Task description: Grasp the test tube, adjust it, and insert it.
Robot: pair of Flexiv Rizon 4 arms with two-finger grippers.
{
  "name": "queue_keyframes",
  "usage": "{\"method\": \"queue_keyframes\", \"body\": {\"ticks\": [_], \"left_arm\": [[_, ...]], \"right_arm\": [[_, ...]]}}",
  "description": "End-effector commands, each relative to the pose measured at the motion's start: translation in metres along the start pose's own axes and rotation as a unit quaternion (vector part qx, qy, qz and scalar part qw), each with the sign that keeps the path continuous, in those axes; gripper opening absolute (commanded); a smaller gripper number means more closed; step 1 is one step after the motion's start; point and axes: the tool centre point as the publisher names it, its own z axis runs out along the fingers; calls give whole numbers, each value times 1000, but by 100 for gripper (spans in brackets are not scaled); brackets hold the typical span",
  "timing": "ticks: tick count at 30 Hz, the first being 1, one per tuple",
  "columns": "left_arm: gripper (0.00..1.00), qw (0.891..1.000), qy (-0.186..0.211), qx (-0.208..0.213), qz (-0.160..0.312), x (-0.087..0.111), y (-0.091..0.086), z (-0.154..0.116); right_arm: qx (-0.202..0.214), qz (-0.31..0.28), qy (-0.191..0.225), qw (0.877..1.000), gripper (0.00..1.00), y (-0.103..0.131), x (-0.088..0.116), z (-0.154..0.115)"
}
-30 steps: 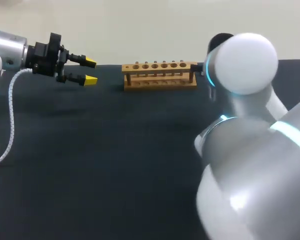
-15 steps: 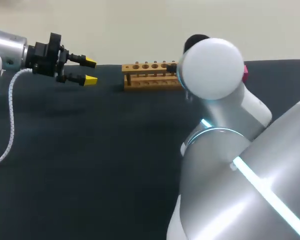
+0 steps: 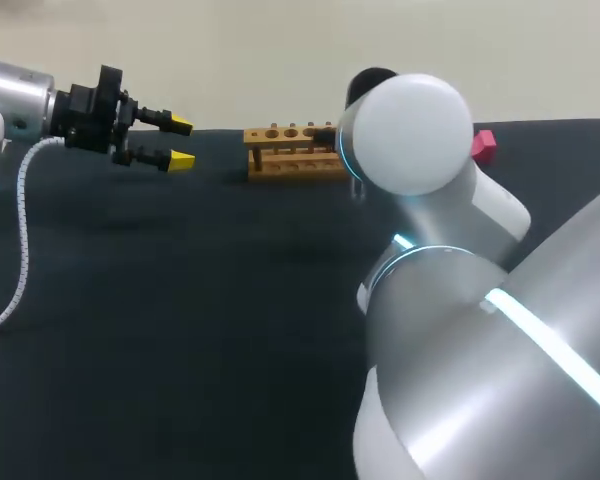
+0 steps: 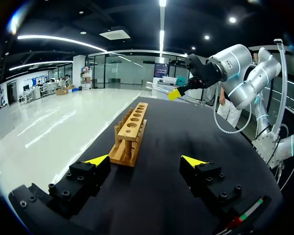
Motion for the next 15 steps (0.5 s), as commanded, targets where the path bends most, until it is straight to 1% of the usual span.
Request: {"method": "queue_keyframes", "body": {"ticks": [1, 6, 15], "left_arm": [[100, 1000, -1, 1, 2, 1, 1, 0], [100, 1000, -1, 1, 2, 1, 1, 0], [100, 1000, -1, 1, 2, 1, 1, 0]], "right_arm": [[-5, -1, 14, 1000, 0, 5, 4, 4], [-13, 0, 23, 1000, 0, 10, 9, 9], [-19, 0, 36, 999, 0, 15, 13, 28]]}}
